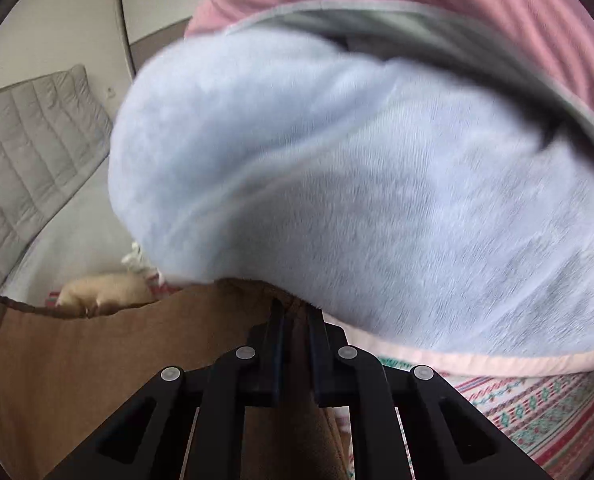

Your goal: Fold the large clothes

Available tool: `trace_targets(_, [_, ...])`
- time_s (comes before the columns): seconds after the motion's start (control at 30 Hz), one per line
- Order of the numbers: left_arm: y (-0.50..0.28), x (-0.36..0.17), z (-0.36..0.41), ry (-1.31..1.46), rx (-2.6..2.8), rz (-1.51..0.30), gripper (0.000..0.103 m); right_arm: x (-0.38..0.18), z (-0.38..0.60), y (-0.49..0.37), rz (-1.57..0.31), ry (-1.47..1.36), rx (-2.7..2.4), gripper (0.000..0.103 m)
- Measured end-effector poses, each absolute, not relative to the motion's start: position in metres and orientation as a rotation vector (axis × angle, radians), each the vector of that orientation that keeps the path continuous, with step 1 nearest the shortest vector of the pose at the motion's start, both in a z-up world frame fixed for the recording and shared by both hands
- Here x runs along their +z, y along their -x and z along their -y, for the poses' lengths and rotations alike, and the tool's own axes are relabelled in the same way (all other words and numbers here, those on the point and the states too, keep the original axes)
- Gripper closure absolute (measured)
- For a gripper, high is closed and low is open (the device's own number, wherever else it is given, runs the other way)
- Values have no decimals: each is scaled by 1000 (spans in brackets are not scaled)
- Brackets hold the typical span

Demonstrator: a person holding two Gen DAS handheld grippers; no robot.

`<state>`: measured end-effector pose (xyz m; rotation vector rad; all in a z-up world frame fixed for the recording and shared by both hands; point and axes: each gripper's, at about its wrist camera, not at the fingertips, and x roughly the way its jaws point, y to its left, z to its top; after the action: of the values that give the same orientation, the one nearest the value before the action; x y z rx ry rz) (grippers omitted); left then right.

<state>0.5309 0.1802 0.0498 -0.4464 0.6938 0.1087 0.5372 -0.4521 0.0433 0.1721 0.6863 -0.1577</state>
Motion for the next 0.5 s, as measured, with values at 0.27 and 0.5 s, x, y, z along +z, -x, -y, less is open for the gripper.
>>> trace_targets(0.27, [-575,-34,-167,305,297,-839,92,-35,431,-573,-754,-67,-355,92])
trace_targets(0.5, [-572,-36,-175,335,304,-820,80,-46,418,-596,-799,10,-383,77])
